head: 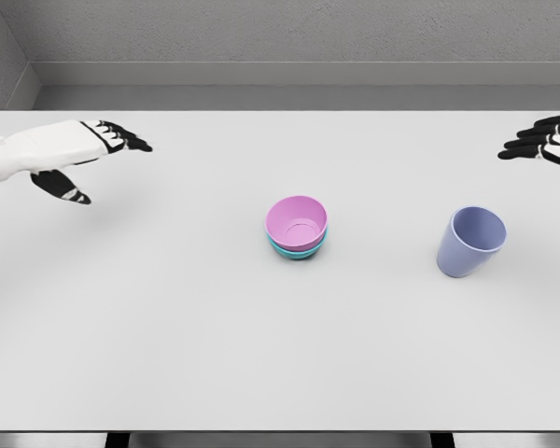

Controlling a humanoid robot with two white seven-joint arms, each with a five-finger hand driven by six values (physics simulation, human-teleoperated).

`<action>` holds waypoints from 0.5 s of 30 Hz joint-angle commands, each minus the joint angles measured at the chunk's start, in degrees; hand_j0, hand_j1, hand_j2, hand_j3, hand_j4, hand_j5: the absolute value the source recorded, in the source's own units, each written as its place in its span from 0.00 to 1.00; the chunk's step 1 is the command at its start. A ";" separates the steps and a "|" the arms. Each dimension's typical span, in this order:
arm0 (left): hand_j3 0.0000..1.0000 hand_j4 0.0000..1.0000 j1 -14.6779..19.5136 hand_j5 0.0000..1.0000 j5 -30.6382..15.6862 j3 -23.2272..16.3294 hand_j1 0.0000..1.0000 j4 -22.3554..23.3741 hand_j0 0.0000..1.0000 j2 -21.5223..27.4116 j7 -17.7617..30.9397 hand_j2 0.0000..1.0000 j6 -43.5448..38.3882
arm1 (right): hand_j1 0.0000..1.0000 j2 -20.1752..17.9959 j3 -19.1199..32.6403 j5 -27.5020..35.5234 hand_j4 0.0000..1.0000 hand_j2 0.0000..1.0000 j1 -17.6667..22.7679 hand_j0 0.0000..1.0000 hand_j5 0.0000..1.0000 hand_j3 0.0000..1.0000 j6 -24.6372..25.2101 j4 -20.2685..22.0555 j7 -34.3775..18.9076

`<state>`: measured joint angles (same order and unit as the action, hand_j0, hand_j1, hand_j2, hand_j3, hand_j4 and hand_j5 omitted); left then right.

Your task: Stacking bowl and cup with both arms

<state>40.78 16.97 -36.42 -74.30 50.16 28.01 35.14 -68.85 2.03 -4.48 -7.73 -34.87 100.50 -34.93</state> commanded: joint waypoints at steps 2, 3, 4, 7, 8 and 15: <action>1.00 1.00 0.00 1.00 -0.45 0.03 1.00 0.83 1.00 0.47 0.03 1.00 -0.14 | 1.00 1.17 -3.00 0.26 1.00 1.00 0.00 1.00 1.00 1.00 -0.13 0.04 -0.07; 1.00 1.00 0.00 1.00 -0.36 0.03 1.00 0.83 1.00 0.38 -0.06 1.00 -0.14 | 1.00 1.61 -4.49 0.26 1.00 1.00 0.00 1.00 1.00 1.00 -0.13 0.04 -0.07; 1.00 1.00 0.00 1.00 -0.36 0.03 1.00 0.74 1.00 0.38 0.03 1.00 -0.14 | 1.00 2.14 -4.93 0.26 1.00 1.00 0.00 1.00 1.00 1.00 -0.13 0.04 -0.07; 1.00 1.00 -0.09 1.00 -0.36 0.03 1.00 0.65 1.00 0.38 0.03 1.00 -0.14 | 1.00 3.89 -6.69 0.26 1.00 1.00 -0.53 1.00 1.00 1.00 -0.13 0.04 -0.07; 1.00 1.00 -0.09 1.00 -0.36 0.12 1.00 0.74 1.00 0.38 0.03 1.00 -0.14 | 1.00 4.33 -7.48 0.26 1.00 1.00 -0.79 1.00 1.00 1.00 -0.13 -0.04 -0.07; 1.00 1.00 0.00 1.00 -0.18 0.12 1.00 0.65 1.00 0.29 0.03 1.00 -0.14 | 1.00 6.00 -12.49 -0.35 1.00 1.00 -4.22 1.00 1.00 1.00 0.76 -0.04 -0.07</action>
<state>40.69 17.10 -36.35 -73.60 50.41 28.09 35.13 -63.25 -8.88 -4.96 -12.04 -34.73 100.46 -35.02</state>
